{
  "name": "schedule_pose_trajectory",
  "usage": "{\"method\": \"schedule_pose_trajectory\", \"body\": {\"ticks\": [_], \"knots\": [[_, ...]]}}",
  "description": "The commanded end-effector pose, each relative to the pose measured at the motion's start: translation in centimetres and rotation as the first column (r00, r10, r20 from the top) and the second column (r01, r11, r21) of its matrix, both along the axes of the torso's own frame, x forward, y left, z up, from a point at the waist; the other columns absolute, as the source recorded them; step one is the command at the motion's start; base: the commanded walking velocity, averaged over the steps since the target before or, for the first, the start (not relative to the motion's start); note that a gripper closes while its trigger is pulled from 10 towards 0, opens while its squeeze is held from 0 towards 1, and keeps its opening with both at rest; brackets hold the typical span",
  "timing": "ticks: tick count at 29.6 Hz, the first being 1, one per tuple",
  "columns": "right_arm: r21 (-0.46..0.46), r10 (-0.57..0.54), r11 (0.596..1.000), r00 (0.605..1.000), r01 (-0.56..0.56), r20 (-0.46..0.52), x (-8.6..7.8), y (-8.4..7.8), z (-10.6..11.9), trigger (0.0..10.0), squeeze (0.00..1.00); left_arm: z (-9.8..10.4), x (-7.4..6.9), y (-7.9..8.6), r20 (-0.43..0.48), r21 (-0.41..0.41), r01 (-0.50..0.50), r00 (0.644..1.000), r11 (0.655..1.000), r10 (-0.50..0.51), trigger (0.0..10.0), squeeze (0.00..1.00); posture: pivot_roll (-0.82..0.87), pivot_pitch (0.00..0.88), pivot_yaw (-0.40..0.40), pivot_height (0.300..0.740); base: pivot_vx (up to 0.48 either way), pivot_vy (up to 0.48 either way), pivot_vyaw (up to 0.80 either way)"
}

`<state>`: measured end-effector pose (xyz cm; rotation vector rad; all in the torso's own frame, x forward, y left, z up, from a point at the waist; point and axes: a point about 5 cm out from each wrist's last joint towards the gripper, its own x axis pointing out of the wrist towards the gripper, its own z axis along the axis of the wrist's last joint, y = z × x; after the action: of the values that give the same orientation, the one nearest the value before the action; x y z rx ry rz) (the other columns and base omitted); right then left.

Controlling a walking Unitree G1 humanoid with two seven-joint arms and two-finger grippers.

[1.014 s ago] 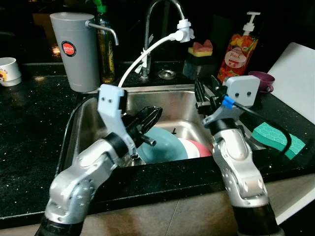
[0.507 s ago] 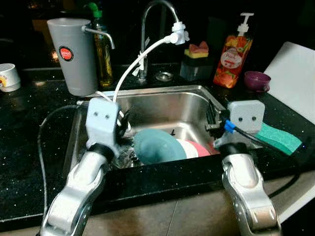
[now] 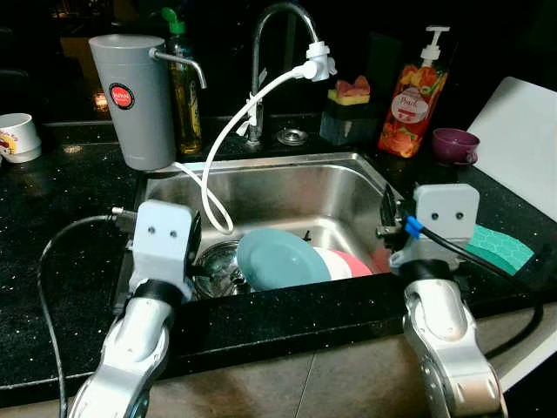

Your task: Kitchen organization

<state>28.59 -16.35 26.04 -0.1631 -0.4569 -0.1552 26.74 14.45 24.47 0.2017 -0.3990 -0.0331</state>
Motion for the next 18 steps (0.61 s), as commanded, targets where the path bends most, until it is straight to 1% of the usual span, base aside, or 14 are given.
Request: {"method": "schedule_pose_trajectory", "body": {"ticks": [1,4,7,9,10,11,13,16,17,18], "knots": [[-0.015,-0.033,0.999,0.999,0.033,0.005,-0.3,-0.7,0.1,10.0,0.00,0.3,-0.3,0.3,0.025,0.026,-0.008,1.000,1.000,0.008,10.0,0.00,0.02,0.133,-0.027,0.740,0.000,0.000,0.00],[-0.028,-0.072,0.997,0.997,0.071,-0.009,-0.3,-1.9,-0.2,10.0,0.00,0.2,-0.1,1.1,0.019,0.031,-0.040,0.999,0.999,0.040,10.0,0.00,0.02,0.135,-0.028,0.740,0.000,0.000,0.00],[-0.027,-0.089,0.996,0.995,0.088,-0.038,-0.6,-2.8,-0.8,10.0,0.00,0.0,-0.2,1.2,0.003,0.022,-0.030,1.000,0.999,0.030,10.0,0.00,0.03,0.135,-0.029,0.740,0.000,0.000,0.00],[-0.024,-0.086,0.996,0.995,0.085,-0.053,-0.7,-2.8,-1.1,10.0,0.00,-0.1,-0.3,1.1,-0.001,0.023,-0.020,1.000,1.000,0.020,10.0,0.00,0.03,0.135,-0.029,0.740,0.000,0.000,0.00],[-0.021,-0.070,0.997,0.994,0.068,-0.089,-1.2,-2.7,-2.0,10.0,0.00,-0.2,-0.4,0.9,-0.011,0.022,-0.004,1.000,1.000,0.004,10.0,0.00,0.02,0.131,-0.028,0.740,0.000,0.000,0.00],[-0.021,-0.070,0.997,0.994,0.068,-0.089,-1.2,-2.7,-2.0,10.0,0.00,-0.2,-0.4,0.9,-0.011,0.022,-0.004,1.000,1.000,0.004,10.0,0.00,0.02,0.131,-0.028,0.740,0.000,0.000,0.00],[-0.018,-0.054,0.998,0.991,0.052,-0.123,-1.7,-2.6,-2.8,10.0,0.00,-0.4,-0.5,0.9,-0.016,0.023,0.005,1.000,1.000,-0.005,10.0,0.00,0.02,0.131,-0.027,0.740,0.000,0.000,0.00],[-0.014,-0.051,0.999,0.989,0.050,-0.137,-1.9,-2.7,-3.1,10.0,0.00,-0.5,-0.5,0.9,-0.016,0.025,0.008,1.000,1.000,-0.008,10.0,0.00,0.02,0.131,-0.027,0.740,0.000,0.000,0.00],[-0.012,-0.074,0.997,0.986,0.073,-0.148,-2.1,-3.3,-3.3,10.0,0.00,-0.6,-0.6,0.9,-0.019,0.024,0.009,1.000,1.000,-0.009,10.0,0.00,0.01,0.131,-0.025,0.740,0.000,0.000,0.00],[-0.012,-0.074,0.997,0.986,0.073,-0.148,-2.1,-3.3,-3.3,10.0,0.00,-0.6,-0.6,0.9,-0.019,0.024,0.009,1.000,1.000,-0.009,10.0,0.00,0.01,0.131,-0.025,0.740,0.000,0.000,0.00]]}}
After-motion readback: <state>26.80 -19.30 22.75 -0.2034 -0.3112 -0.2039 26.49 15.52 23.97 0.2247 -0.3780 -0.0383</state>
